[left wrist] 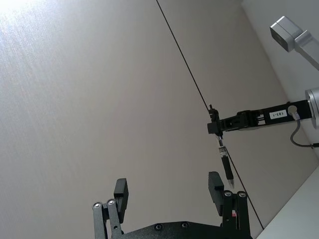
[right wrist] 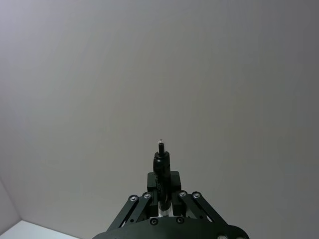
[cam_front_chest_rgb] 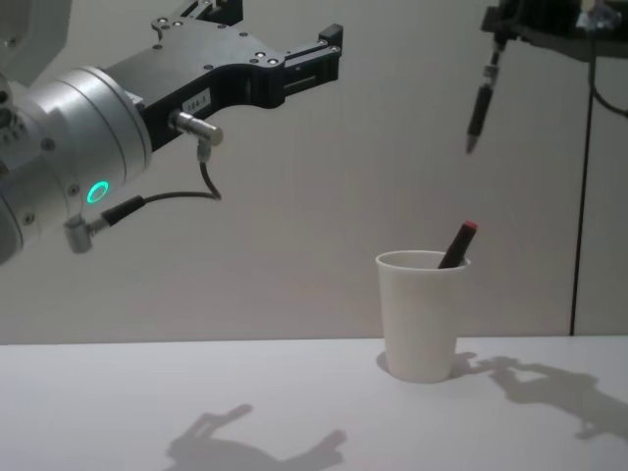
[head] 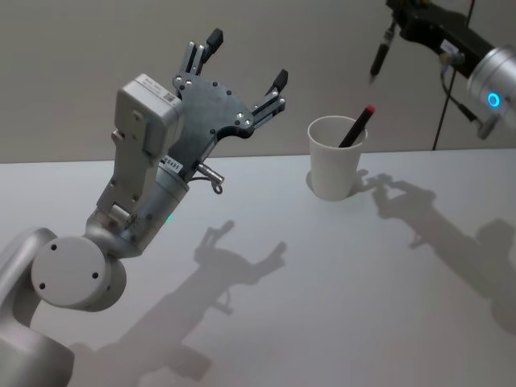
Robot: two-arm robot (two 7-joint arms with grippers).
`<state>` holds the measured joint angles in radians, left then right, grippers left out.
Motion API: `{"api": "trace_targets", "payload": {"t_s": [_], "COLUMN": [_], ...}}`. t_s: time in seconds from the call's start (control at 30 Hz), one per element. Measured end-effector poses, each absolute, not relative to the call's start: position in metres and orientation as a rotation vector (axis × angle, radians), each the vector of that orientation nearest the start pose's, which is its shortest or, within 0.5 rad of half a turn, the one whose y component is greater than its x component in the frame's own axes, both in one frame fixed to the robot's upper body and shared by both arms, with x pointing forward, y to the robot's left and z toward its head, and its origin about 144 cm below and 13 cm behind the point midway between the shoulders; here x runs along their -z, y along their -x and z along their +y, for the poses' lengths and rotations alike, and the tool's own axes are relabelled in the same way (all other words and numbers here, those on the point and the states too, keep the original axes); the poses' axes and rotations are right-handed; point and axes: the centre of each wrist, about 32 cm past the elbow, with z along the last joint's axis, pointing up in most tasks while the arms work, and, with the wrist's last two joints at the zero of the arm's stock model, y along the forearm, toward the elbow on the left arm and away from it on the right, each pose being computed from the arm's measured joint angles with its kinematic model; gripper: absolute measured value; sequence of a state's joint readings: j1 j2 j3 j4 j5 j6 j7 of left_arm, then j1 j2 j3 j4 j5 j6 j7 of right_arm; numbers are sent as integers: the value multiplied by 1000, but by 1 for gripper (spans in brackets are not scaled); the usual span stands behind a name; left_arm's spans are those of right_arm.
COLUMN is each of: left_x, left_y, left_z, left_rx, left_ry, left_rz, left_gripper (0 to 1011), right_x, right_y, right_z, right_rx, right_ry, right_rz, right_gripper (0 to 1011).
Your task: Place the pen into the pen holder.
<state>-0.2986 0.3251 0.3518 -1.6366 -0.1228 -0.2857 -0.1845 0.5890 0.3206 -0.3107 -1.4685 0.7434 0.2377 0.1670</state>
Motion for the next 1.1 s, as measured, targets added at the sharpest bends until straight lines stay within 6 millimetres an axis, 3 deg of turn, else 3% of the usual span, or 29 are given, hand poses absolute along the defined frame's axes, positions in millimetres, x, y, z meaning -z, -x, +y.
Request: {"api": "trace_targets", "payload": {"t_s": [1.1], "left_x": [-1248], "left_y": [-513], "left_z": [208], "left_rx": [-983], "left_ry": [218], "left_rz": [-576], "left_gripper": [1001], "right_x": [-1300], "right_y": [-600], "right_z": [-214], "right_rx": [987], "right_ry": [-184], "right_rz": [-86], "right_gripper": [131]}}
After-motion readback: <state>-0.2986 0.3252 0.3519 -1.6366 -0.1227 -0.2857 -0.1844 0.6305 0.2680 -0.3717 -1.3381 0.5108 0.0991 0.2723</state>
